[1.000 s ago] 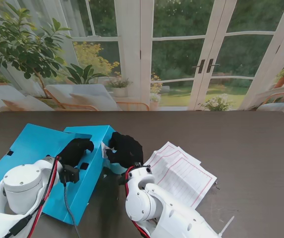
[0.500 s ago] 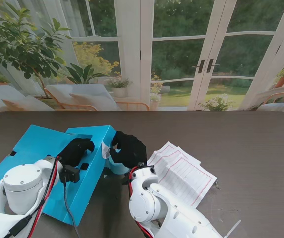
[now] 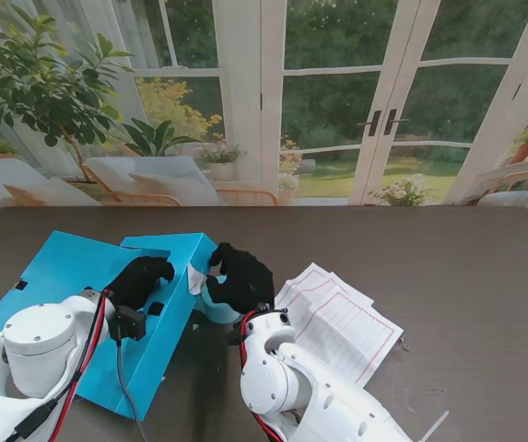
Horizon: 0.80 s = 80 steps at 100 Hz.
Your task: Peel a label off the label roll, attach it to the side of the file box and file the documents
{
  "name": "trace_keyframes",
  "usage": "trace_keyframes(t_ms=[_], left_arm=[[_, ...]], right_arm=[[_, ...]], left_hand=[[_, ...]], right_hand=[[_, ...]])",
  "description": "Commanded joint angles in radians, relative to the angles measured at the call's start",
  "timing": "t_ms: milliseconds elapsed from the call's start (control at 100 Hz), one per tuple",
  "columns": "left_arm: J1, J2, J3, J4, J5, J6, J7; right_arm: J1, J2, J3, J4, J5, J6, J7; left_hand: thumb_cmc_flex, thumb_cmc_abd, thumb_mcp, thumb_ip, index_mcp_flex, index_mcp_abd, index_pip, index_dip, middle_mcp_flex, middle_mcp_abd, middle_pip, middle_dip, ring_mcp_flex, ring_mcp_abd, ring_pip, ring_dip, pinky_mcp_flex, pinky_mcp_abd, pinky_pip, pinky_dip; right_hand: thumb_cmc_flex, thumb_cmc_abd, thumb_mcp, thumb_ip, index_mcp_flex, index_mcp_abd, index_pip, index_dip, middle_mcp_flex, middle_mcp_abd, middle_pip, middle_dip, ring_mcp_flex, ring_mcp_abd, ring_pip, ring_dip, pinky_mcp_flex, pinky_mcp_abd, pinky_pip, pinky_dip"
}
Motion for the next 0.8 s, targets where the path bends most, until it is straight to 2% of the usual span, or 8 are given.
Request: trace_keyframes(t_ms=[0, 290, 790], left_arm=[[-0.001, -0.002, 0.001, -0.014, -0.005, 0.001, -0.025], [-0.002, 0.000, 0.002, -0.015, -0.006, 0.008, -0.033], [-0.003, 0.001, 0.001, -0.015, -0.003, 0.014, -0.039]], right_arm=[[-0.008, 0.000, -0.002, -0.013, -0.009, 0.002, 0.013], [-0.001, -0.006, -0.012, -0.023, -0.012, 0.023, 0.015], [-0.006, -0.006, -0.014, -0.037, 0.000, 0.024, 0.029]], left_hand=[[0.043, 0.033, 0.081, -0.014, -0.015, 0.075, 0.059, 0.021, 0.034, -0.150, 0.078, 0.016, 0.035, -0.048, 0.073, -0.009, 0.021, -0.020, 0.096, -0.001], [0.041, 0.036, 0.081, -0.016, -0.017, 0.075, 0.058, 0.022, 0.034, -0.150, 0.078, 0.016, 0.034, -0.047, 0.073, -0.009, 0.020, -0.019, 0.095, -0.001], [0.039, 0.038, 0.083, -0.019, -0.017, 0.074, 0.058, 0.024, 0.033, -0.147, 0.078, 0.016, 0.032, -0.046, 0.074, -0.008, 0.018, -0.019, 0.093, 0.001]], right_hand=[[-0.045, 0.029, -0.019, 0.024, -0.064, -0.009, -0.075, -0.018, -0.041, 0.013, -0.013, -0.009, -0.027, 0.007, 0.006, -0.004, -0.223, 0.003, 0.013, 0.013], [-0.058, 0.047, -0.048, 0.028, -0.175, 0.004, -0.105, -0.029, -0.158, 0.025, -0.023, -0.028, -0.141, 0.026, -0.041, -0.026, -0.294, -0.001, -0.018, 0.013], [-0.076, 0.044, -0.072, 0.027, -0.163, -0.012, -0.109, -0.038, -0.176, 0.031, -0.022, -0.053, -0.172, 0.032, -0.058, -0.041, -0.311, -0.002, -0.035, 0.016]])
